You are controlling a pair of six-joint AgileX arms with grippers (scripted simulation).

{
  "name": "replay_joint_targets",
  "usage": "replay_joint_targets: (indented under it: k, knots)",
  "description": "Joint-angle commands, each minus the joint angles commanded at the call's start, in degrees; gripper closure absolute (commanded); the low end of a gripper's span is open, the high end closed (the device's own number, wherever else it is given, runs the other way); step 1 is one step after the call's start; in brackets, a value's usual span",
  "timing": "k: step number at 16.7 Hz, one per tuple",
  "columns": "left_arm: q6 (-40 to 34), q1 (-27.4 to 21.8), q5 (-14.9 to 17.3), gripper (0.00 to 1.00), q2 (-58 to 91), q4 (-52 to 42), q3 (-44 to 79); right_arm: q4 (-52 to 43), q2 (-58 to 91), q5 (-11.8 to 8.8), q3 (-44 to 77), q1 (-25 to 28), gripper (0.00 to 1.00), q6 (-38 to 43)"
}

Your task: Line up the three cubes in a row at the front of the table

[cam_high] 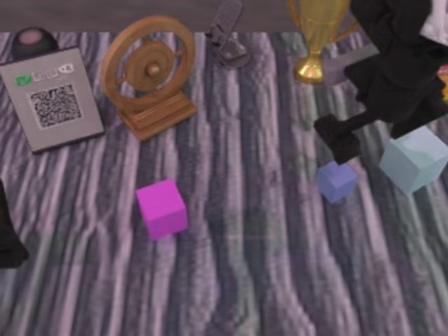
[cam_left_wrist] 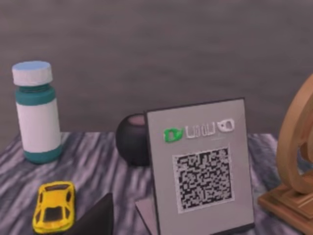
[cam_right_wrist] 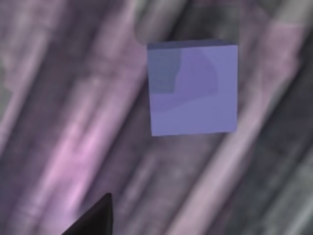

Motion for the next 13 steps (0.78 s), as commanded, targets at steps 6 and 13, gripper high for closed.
replay_joint_targets:
  k: [6, 13]
  knots:
    - [0.0, 0.0, 0.0, 0.0, 0.0, 0.0, 0.0, -6.1, 12.1, 0.0, 11.7, 2.3, 0.0, -0.7]
    - [0.0, 0.0, 0.0, 0.0, 0.0, 0.0, 0.0, -5.0, 12.4, 0.0, 10.8, 2.1, 0.0, -0.8]
